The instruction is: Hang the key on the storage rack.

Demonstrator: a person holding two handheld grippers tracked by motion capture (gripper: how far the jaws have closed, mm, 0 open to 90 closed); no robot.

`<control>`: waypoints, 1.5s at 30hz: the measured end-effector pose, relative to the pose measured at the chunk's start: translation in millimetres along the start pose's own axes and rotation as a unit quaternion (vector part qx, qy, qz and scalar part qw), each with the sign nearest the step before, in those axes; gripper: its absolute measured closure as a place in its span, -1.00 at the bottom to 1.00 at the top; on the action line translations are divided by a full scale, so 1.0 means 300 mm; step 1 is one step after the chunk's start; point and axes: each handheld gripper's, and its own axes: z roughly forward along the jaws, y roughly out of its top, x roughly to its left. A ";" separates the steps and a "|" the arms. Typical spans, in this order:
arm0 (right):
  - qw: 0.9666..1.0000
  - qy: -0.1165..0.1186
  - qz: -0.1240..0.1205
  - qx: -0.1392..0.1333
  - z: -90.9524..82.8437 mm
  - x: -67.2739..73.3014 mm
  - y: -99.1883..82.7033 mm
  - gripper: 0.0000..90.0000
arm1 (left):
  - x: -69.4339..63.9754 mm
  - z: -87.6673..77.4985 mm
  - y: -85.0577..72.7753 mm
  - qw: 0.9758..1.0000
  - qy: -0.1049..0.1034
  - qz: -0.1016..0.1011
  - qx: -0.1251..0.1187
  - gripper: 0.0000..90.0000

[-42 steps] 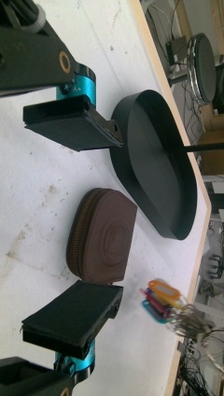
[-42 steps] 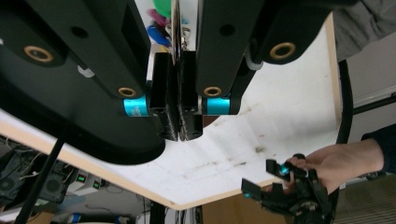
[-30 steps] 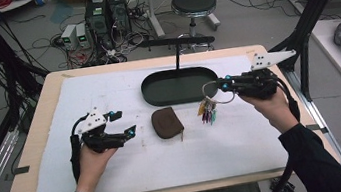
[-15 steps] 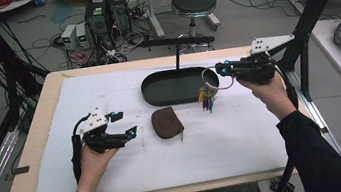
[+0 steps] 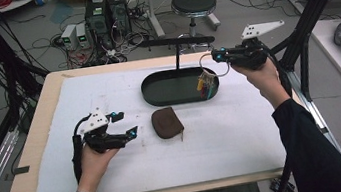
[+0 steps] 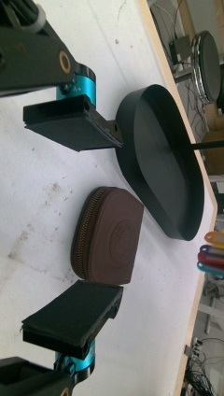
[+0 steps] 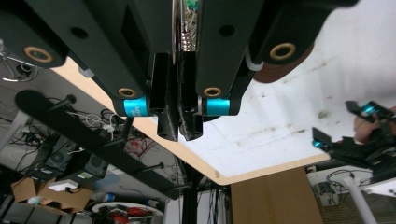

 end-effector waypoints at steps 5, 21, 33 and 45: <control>1.000 -0.012 0.001 0.003 0.027 -0.032 0.011 0.95 | -0.008 -0.001 -0.005 1.000 -0.001 0.004 0.002 -0.46; 0.998 -0.055 0.026 0.021 0.114 -0.139 -0.017 0.95 | -0.010 -0.007 -0.013 1.000 -0.001 0.006 0.003 -0.46; 0.996 -0.075 0.042 0.028 0.152 -0.182 -0.022 0.95 | -0.011 -0.010 -0.013 1.000 -0.001 0.005 0.000 -0.46; 0.995 -0.080 0.053 0.029 0.161 -0.221 -0.043 0.95 | -0.008 -0.005 -0.014 1.000 0.000 0.005 0.000 -0.46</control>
